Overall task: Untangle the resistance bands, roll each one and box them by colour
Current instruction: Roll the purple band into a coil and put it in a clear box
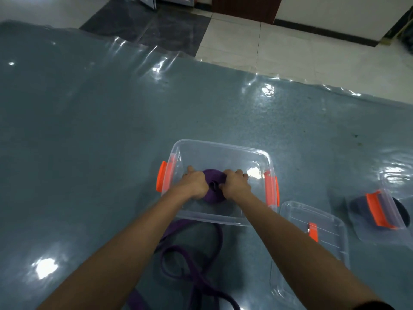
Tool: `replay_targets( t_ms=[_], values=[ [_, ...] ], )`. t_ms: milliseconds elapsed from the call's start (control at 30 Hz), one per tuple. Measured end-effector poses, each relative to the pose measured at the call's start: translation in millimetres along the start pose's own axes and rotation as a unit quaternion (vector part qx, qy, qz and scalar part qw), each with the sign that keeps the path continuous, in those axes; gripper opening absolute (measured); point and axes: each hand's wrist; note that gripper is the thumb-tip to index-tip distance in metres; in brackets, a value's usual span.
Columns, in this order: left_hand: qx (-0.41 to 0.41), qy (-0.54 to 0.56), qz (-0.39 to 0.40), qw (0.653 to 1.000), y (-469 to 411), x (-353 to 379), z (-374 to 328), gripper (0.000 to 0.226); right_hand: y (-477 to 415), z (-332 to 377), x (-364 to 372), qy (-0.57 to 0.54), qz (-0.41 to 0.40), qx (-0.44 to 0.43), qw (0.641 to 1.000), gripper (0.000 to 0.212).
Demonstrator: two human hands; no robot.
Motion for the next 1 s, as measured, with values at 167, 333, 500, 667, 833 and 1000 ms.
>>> replay_targets(
  t_ms=[167, 333, 500, 667, 833, 1000],
  values=[
    [0.044, -0.098, -0.049, 0.993, 2.6, 10.9, 1.2, 0.033, -4.4, -0.4, -3.0, 0.056, 0.009, -0.040, 0.998, 0.034],
    [0.070, -0.348, -0.080, 0.931, 6.1, 8.1, -6.2, 0.036, 1.4, -6.9, -23.1, -0.025, 0.043, -0.034, 0.998, 0.039],
    [0.093, -0.354, -0.131, 0.921, 30.2, -8.2, -10.1, 0.022, 42.1, -4.9, -50.4, -0.124, -0.004, -0.100, 0.987, 0.048],
    [0.181, -0.026, -0.342, 0.922, 89.9, -2.3, 3.1, 0.029, 127.0, -11.6, -58.1, -0.284, -0.126, -0.190, 0.931, 0.029],
    [0.276, 0.048, -0.423, 0.862, 155.9, 54.0, 19.7, 0.025, 213.5, -43.5, -16.2, -0.363, -0.155, -0.229, 0.890, 0.025],
    [0.363, -0.017, -0.329, 0.872, 193.9, 132.2, 19.2, 0.026, 242.6, -96.5, 44.8, -0.354, -0.091, -0.133, 0.921, 0.023]
  ],
)
Point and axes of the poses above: each hand's wrist, its own y-axis away from the middle knuckle, its own x-axis out of the palm, z = x × y, and after that the axes turned 13 degrees about -y, right-handed
